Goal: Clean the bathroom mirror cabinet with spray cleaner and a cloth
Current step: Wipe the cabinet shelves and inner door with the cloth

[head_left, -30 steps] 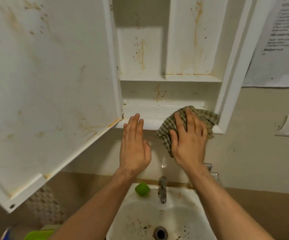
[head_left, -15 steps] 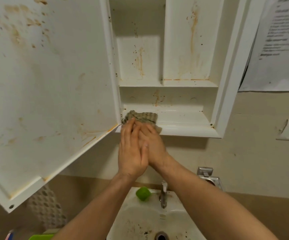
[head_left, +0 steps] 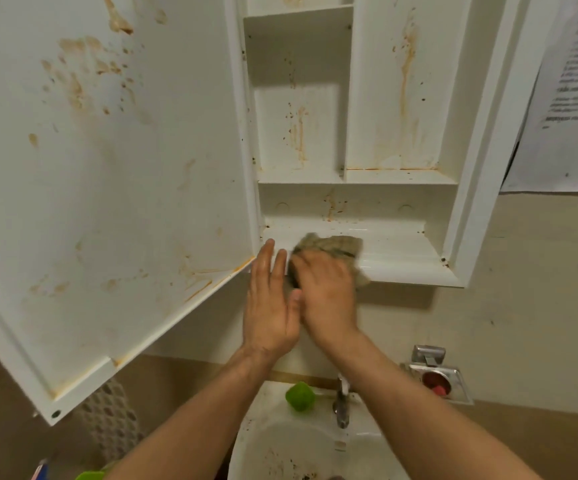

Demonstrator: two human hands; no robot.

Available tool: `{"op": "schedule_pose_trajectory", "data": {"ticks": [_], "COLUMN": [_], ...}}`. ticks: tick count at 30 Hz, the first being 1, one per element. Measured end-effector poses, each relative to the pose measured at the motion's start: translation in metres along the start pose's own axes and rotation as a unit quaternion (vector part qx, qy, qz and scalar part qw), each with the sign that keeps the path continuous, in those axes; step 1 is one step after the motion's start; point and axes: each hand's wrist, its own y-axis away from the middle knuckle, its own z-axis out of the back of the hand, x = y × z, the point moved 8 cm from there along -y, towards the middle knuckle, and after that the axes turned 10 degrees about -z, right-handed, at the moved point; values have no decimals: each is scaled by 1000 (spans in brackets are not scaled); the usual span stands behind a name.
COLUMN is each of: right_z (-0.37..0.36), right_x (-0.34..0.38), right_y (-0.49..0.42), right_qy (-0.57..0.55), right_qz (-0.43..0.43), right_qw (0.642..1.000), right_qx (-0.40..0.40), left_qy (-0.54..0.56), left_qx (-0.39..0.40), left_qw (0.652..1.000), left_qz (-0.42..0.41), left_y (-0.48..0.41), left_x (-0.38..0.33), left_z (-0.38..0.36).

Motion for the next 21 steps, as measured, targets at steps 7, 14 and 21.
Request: {"op": "schedule_pose_trajectory", "data": {"ticks": [7, 14, 21], "right_z": [-16, 80, 183], "right_x": [26, -93, -87], "right_y": [-3, 19, -39], "right_qy": [29, 121, 34], "right_qz": [160, 148, 98], "right_qw": [981, 981, 993], "right_qx": [110, 37, -57], "left_qy": [14, 20, 8], "left_qx": [36, 40, 23], "left_qw": [999, 997, 988], "left_qz": [-14, -59, -153], "left_y": [0, -28, -94], "left_x": [10, -26, -75], "left_z": [15, -16, -21]}}
